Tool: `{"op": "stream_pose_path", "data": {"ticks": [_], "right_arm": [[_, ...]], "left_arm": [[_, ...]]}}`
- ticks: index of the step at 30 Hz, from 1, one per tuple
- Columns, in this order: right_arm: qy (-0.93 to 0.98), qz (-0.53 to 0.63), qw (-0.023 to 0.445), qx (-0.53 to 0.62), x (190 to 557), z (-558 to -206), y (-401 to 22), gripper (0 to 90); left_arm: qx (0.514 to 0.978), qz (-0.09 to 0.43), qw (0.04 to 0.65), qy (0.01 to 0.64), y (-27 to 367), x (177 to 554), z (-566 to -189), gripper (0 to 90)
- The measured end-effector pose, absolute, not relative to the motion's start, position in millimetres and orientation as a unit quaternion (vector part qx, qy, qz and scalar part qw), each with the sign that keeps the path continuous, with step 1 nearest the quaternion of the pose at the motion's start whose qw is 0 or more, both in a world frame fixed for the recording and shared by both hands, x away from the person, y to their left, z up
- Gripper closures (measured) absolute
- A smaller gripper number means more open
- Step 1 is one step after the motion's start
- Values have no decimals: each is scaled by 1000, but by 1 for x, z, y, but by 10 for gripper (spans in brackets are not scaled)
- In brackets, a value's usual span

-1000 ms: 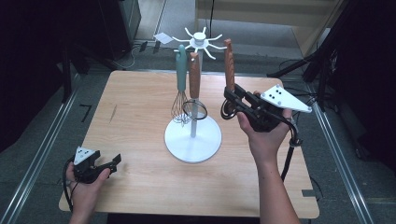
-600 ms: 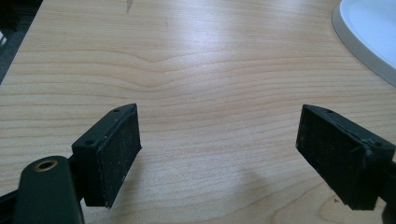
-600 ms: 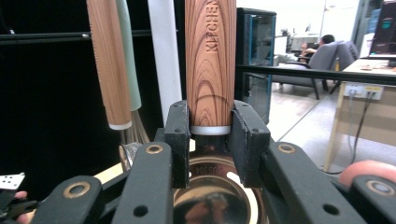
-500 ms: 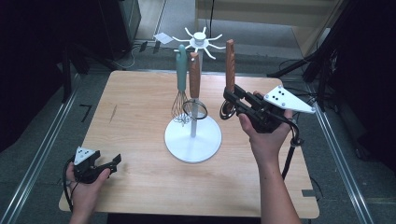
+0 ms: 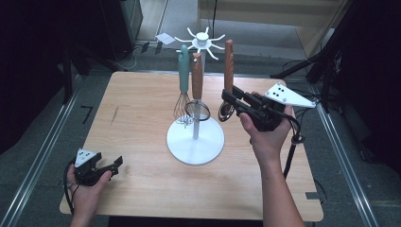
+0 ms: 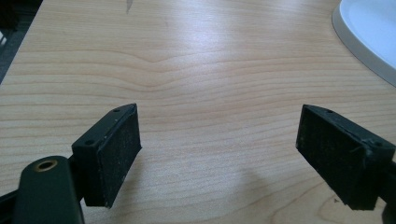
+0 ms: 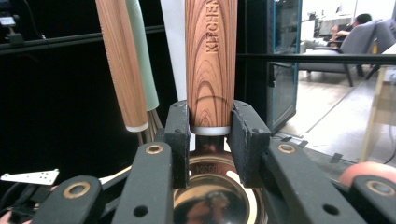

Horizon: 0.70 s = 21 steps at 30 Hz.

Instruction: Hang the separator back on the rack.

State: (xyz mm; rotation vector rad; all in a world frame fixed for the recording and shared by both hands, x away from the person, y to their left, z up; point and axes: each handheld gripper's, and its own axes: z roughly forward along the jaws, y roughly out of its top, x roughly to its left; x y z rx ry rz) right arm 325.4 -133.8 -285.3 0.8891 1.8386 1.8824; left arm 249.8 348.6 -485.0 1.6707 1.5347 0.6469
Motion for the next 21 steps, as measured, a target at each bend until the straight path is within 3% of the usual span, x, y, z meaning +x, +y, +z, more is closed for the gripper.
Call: {"op": "stream_pose_path", "data": {"ticks": [21], "right_arm": [[665, 670, 111, 310, 336, -283, -134, 716]], "left_arm": [[655, 253, 381, 602, 349, 250, -485, 143]]}}
